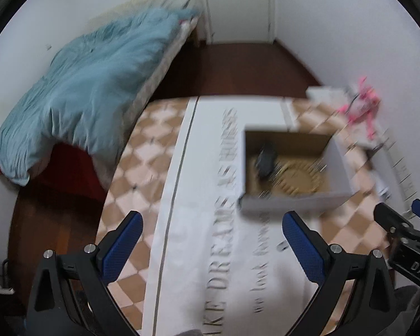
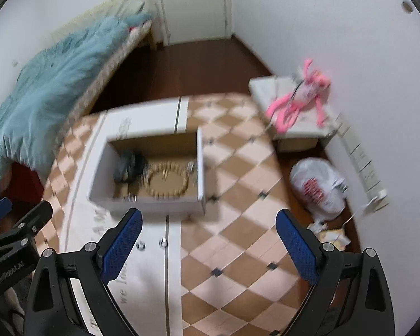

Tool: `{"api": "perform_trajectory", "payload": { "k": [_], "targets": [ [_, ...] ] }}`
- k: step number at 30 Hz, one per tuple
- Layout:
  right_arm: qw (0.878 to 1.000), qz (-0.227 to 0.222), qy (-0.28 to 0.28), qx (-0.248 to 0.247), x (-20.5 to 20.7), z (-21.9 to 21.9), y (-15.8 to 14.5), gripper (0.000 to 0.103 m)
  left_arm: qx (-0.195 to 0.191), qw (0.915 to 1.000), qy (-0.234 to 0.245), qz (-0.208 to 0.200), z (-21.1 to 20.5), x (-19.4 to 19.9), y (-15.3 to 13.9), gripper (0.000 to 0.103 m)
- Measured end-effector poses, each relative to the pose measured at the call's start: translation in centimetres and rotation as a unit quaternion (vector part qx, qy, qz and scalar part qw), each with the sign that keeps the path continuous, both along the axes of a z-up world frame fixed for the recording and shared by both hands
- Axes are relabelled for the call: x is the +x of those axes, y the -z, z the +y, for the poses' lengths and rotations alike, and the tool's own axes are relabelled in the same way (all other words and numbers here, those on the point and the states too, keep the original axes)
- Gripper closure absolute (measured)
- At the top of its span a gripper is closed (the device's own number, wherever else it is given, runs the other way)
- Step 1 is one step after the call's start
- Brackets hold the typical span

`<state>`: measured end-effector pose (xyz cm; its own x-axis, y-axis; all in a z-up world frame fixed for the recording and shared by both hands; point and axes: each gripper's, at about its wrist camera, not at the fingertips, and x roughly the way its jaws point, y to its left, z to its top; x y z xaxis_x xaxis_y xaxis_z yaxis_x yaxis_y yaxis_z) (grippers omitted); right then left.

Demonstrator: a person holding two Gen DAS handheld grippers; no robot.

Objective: Organize jewelry
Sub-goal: 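Move both open tools back over the two black rings on the cloth, then grasp a small black ring with the right tool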

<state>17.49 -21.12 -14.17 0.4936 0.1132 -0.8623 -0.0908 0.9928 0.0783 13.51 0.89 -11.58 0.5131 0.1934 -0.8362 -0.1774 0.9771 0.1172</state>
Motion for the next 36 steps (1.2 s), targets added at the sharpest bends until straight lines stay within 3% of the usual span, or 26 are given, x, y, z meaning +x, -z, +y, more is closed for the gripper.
{"api": "perform_trajectory", "payload": {
  "k": [3,7,13,16,17,18,22,33,36],
  "targets": [
    [0.999,0.042,-0.026,0.006,0.4,1.6,4.9,0.029,0.009,0.9990,-0.019,0.040,1.0,-0.1,3.9,0.001],
    [0.997,0.052,-0.052,0.003,0.5,4.0,8.8,0.036,0.016,0.9964,-0.035,0.076,2.0,-0.3,7.3,0.001],
    [0.996,0.044,-0.074,-0.013,0.4,6.4,11.4,0.055,0.020,0.9941,-0.044,0.097,2.7,-0.6,9.3,0.001],
    [0.996,0.028,-0.084,-0.024,0.1,7.3,11.6,0.074,0.021,0.9936,-0.044,0.101,2.9,-0.4,9.6,0.001],
    [0.995,0.021,-0.087,-0.034,0.0,7.5,11.7,0.088,0.020,0.9936,-0.043,0.103,2.9,-0.4,9.8,0.001],
    [0.995,0.016,-0.090,-0.039,-0.1,7.6,11.6,0.090,0.020,0.9935,-0.042,0.103,2.9,-0.3,9.8,0.001],
    [0.995,0.007,-0.095,-0.034,-0.5,7.3,11.5,0.090,0.017,0.9942,-0.031,0.101,2.2,0.0,9.8,0.001],
    [1.000,0.003,0.008,0.010,-1.2,-1.7,8.5,0.090,-0.056,0.9933,0.049,0.088,-4.9,1.4,10.0,0.002],
    [1.000,0.008,0.026,0.009,-1.3,-3.3,8.7,0.090,-0.058,0.9927,0.068,0.081,-6.6,1.9,10.1,0.006]
  ]
}}
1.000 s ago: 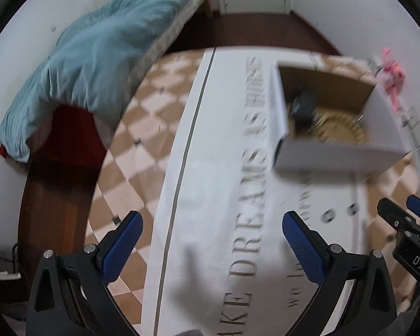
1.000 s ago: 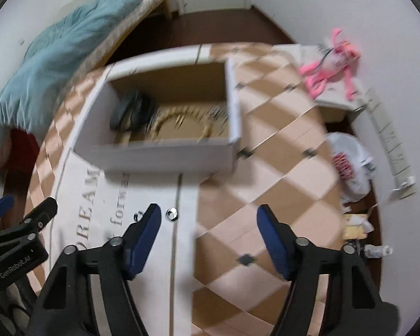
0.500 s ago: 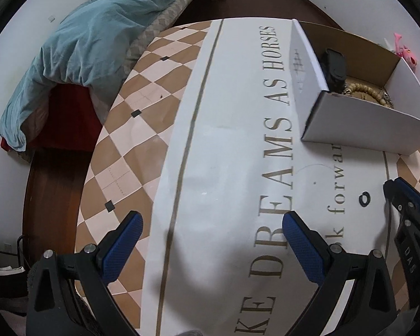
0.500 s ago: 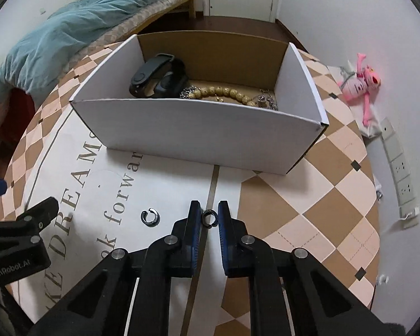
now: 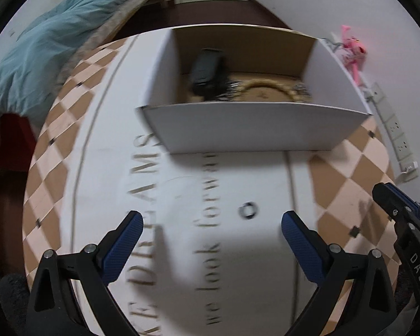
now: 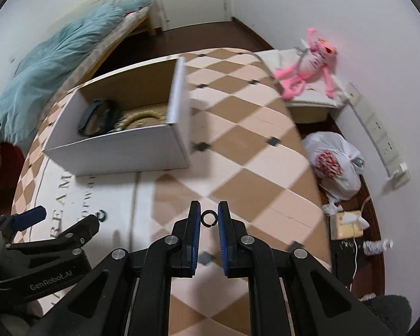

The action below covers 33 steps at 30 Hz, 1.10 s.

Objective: Organize jewelry
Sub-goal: 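Grasp a small black ring with the right tool, then grasp the other black ring with the left tool while the right tool carries its ring to the box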

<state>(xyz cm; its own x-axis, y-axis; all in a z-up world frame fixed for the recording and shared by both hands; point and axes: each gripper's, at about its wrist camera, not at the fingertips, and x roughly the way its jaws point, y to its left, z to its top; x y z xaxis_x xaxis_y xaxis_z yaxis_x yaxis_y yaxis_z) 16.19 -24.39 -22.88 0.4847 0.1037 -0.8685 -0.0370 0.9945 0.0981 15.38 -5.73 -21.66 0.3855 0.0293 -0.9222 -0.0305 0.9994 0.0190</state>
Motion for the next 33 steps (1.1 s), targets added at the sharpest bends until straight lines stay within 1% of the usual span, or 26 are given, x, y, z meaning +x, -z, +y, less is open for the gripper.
{"api": "perform_trajectory", "payload": {
  "k": [1,2,3,4,5,6,7,8,10,14,16,20,23,24,25,27,30,32,33],
  "targets": [
    [1.000,0.002,0.004,0.000,0.0,-0.4,0.0,0.090,0.001,1.0000,0.004,-0.002,-0.3,0.1,0.0,0.017],
    [1.000,0.003,0.006,-0.001,0.0,-0.7,0.1,0.090,0.002,0.9999,0.010,-0.002,-0.8,0.2,0.2,0.033],
    [1.000,0.006,0.009,-0.003,0.0,-1.0,0.3,0.090,0.000,0.9999,0.016,0.002,-1.2,0.3,0.4,0.042],
    [1.000,0.007,0.013,-0.003,-0.1,-1.2,0.4,0.090,-0.002,0.9998,0.020,0.006,-1.5,0.3,0.6,0.060],
    [1.000,0.009,0.015,-0.002,-0.2,-1.3,0.4,0.090,-0.006,0.9996,0.024,0.010,-1.7,0.4,0.9,0.075],
    [1.000,0.009,0.017,-0.002,-0.2,-1.4,0.4,0.090,-0.009,0.9996,0.027,0.008,-1.7,0.4,1.1,0.076],
    [1.000,0.008,0.018,-0.003,-0.3,-1.4,0.4,0.090,-0.007,0.9995,0.030,0.002,-1.7,0.2,1.0,0.081],
    [1.000,0.007,0.019,-0.004,-0.3,-1.6,0.4,0.090,-0.008,0.9994,0.033,0.002,-2.0,0.1,0.9,0.089],
    [1.000,0.007,0.020,-0.005,-0.4,-1.7,0.3,0.090,-0.011,0.9993,0.036,-0.002,-2.1,0.0,0.9,0.092],
    [1.000,0.006,0.021,-0.004,-0.5,-1.9,0.0,0.090,-0.017,0.9990,0.040,-0.009,-2.2,-0.4,0.6,0.092],
    [1.000,0.002,0.019,-0.001,-0.5,-1.9,-0.5,0.090,-0.021,0.9989,0.040,-0.014,-2.2,-0.6,-0.1,0.092],
    [1.000,-0.014,0.009,0.013,-0.5,-1.4,-2.4,0.090,-0.030,0.9980,0.043,-0.035,-1.6,-0.9,-2.5,0.092],
    [0.999,-0.025,-0.004,0.043,0.3,-0.7,-4.7,0.090,-0.047,0.9963,0.045,-0.057,-0.8,-0.6,-5.7,0.092],
    [0.998,-0.028,-0.010,0.054,0.8,-0.3,-5.5,0.090,-0.057,0.9951,0.045,-0.066,-0.3,-0.1,-7.3,0.092],
    [0.997,-0.029,-0.014,0.063,1.4,0.0,-6.0,0.090,-0.068,0.9943,0.045,-0.069,0.2,0.5,-8.2,0.092],
    [0.995,-0.026,-0.032,0.090,3.7,1.0,-7.4,0.090,-0.101,0.9921,0.043,-0.061,1.2,2.5,-9.7,0.092],
    [0.991,-0.007,-0.056,0.119,7.1,2.4,-8.1,0.090,-0.154,0.9869,0.040,-0.028,2.7,6.3,-10.4,0.092],
    [0.989,0.016,-0.066,0.134,10.0,3.4,-7.8,0.090,-0.167,0.9851,0.038,-0.014,3.3,8.4,-10.5,0.092],
    [0.987,0.038,-0.074,0.137,11.4,4.0,-7.3,0.090,-0.168,0.9849,0.037,-0.011,3.5,9.3,-10.5,0.092]
  ]
}}
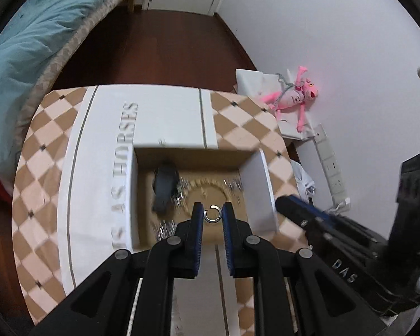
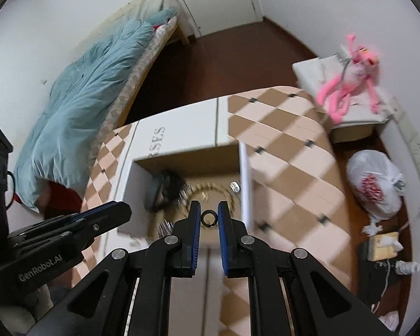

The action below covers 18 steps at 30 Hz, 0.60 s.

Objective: Organize jewelry
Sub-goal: 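Grasp the other black ring with the left tool while the right tool carries its ring to the box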

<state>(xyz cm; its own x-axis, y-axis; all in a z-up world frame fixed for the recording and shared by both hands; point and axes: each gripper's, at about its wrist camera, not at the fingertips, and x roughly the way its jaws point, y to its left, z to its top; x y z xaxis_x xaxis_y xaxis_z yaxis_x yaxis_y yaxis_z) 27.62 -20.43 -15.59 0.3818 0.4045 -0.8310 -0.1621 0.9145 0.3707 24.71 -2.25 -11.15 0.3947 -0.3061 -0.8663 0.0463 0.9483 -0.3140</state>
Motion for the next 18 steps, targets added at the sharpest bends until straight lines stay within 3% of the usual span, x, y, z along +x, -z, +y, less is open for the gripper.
{"api": "perform_trajectory", "payload": {
  "k": [6,10,12,14,15,18],
  "targets": [
    [0.997,0.070,-0.025,-0.027,4.7,1.7,2.3,0.090,0.013,0.9991,0.001,0.040,0.3,4.4,0.7,0.091],
    [0.996,0.083,-0.022,-0.028,5.8,1.1,2.5,0.088,0.025,0.9982,-0.008,0.054,0.8,5.5,0.7,0.088],
    [0.996,0.075,-0.020,-0.036,5.9,0.9,2.0,0.080,0.034,0.9982,-0.010,0.048,1.0,5.7,0.4,0.078],
    [0.997,0.070,-0.017,-0.037,6.0,0.5,1.5,0.075,0.043,0.9983,-0.015,0.037,1.2,5.6,-0.2,0.042],
    [0.997,0.068,-0.015,-0.038,6.0,0.3,1.3,0.075,0.045,0.9983,-0.018,0.033,1.5,5.6,-0.4,0.035],
    [0.997,0.055,-0.010,-0.058,5.6,0.0,0.7,0.075,0.061,0.9974,-0.030,0.026,2.2,5.3,-0.8,0.031]
  ]
}}
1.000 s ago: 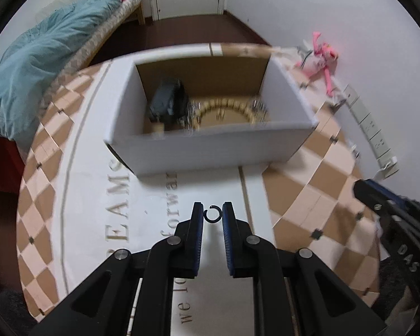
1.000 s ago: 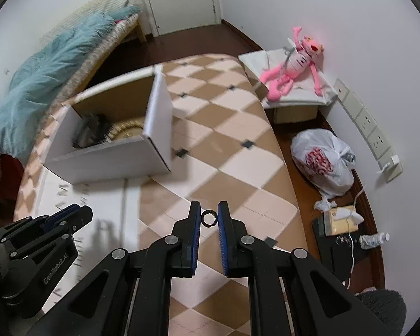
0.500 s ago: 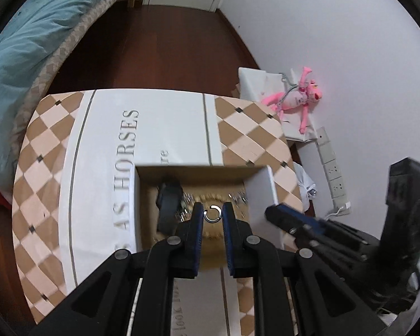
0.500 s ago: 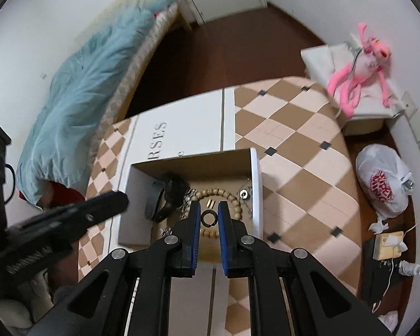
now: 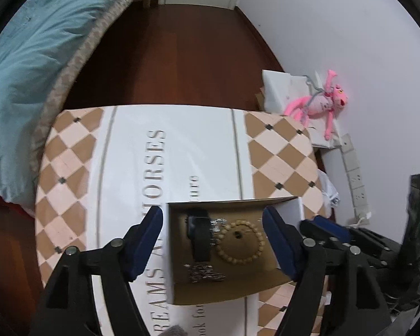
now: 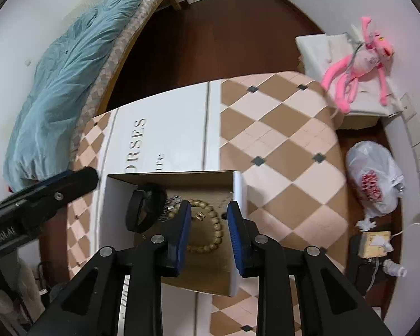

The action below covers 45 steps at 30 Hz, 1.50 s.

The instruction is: Organize jewelry

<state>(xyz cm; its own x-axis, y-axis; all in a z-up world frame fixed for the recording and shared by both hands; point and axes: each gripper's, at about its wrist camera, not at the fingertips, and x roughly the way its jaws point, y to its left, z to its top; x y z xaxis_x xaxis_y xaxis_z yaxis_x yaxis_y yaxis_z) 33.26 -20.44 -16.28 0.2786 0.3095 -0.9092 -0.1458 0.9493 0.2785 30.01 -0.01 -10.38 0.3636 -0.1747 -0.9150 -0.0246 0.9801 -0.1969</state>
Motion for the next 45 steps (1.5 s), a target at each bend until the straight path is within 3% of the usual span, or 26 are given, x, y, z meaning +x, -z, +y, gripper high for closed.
{"api": "perform_trajectory", "payload": {
  "k": [2,3,4,6,7,9,10,17,24,31,43,45],
  "targets": [
    [1.000,-0.009,0.002,-0.024,-0.4,-0.2,-0.4,0.073,0.014,0.9998,-0.009,-0.004,0.6,-0.5,-0.1,0.028],
    [0.999,-0.013,0.004,-0.035,-0.8,-0.4,-0.5,0.067,0.025,0.9996,-0.014,-0.006,0.8,-0.8,0.0,0.023],
    [0.999,-0.016,0.005,-0.044,-1.0,-0.5,-0.6,0.061,0.035,0.9992,-0.018,-0.008,1.0,-1.2,0.1,0.010],
    [0.997,-0.024,0.008,-0.068,-1.7,-0.6,-0.8,0.038,0.056,0.9980,-0.024,-0.014,1.3,-2.2,0.5,0.006],
    [0.996,-0.028,0.009,-0.083,-2.3,-0.6,-0.7,0.033,0.065,0.9974,-0.027,-0.015,1.4,-2.7,0.7,0.006],
    [0.993,-0.031,0.009,-0.110,-3.0,-0.5,-0.5,0.012,0.079,0.9961,-0.034,-0.018,1.7,-4.0,1.3,0.006],
    [0.992,-0.029,0.009,-0.119,-3.5,-0.4,-0.2,0.009,0.084,0.9956,-0.036,-0.020,1.7,-4.4,1.5,0.006],
    [0.989,-0.025,0.008,-0.148,-6.1,0.3,1.4,0.005,0.113,0.9924,-0.045,-0.023,1.6,-7.3,3.0,0.004],
    [0.989,-0.043,0.025,-0.140,-8.7,0.1,-0.2,0.005,0.113,0.9918,-0.044,-0.040,1.0,-9.9,1.7,0.004],
    [0.985,-0.100,0.045,-0.135,-13.4,-0.9,-5.1,0.005,0.132,0.9857,-0.051,-0.091,0.2,-14.0,-2.4,0.004],
    [0.969,-0.207,0.065,-0.120,-22.8,-2.5,-15.9,0.005,0.109,0.9777,-0.042,-0.175,-0.8,-21.6,-11.2,0.004],
    [0.965,-0.222,0.069,-0.120,-24.0,-2.6,-17.2,0.000,0.110,0.9759,-0.039,-0.184,-1.1,-22.7,-12.3,0.004]
  ]
}}
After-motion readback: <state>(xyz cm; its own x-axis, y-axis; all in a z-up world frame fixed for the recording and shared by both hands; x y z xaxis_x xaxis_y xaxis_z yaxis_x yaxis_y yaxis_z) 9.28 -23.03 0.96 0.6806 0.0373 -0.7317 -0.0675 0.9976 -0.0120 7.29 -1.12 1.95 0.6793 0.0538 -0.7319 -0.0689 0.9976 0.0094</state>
